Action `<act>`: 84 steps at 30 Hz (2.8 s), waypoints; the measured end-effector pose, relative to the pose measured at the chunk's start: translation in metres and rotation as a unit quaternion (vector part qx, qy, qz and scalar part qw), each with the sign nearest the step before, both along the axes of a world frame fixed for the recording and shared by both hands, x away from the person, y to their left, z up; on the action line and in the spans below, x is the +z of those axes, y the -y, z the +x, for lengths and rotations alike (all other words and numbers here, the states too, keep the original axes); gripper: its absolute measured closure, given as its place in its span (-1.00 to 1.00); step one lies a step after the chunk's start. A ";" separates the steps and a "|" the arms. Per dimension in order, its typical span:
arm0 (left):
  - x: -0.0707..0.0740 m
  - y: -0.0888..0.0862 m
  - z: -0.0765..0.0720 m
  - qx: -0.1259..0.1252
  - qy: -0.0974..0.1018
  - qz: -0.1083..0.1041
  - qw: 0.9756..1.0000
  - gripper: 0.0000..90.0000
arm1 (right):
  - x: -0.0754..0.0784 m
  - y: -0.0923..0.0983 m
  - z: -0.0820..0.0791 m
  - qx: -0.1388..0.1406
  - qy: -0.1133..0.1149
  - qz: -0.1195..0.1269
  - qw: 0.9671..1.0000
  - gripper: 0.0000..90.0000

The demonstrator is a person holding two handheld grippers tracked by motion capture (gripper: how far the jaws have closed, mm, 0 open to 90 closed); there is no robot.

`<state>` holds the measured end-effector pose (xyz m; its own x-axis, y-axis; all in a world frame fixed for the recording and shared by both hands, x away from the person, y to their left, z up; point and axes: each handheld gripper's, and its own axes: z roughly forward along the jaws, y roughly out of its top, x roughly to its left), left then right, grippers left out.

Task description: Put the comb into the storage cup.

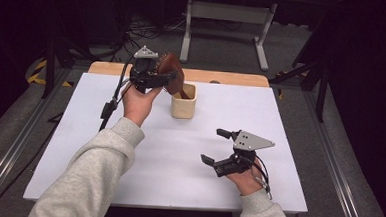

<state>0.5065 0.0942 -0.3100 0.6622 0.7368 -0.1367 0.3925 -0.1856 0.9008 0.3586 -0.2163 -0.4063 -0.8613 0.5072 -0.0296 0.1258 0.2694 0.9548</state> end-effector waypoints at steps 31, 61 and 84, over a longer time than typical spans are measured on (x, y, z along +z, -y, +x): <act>-0.024 0.011 0.004 -0.005 0.028 0.011 1.000 -0.16 | 0.000 0.000 0.000 0.005 -0.001 0.004 1.000 -0.97; 0.019 -0.030 -0.048 -0.023 0.143 0.022 0.989 -1.00 | 0.004 0.002 -0.001 0.002 0.004 0.010 1.000 -0.97; 0.015 -0.080 -0.113 -0.084 0.139 0.006 0.987 -1.00 | 0.012 0.016 0.000 -0.003 0.004 0.017 1.000 -0.98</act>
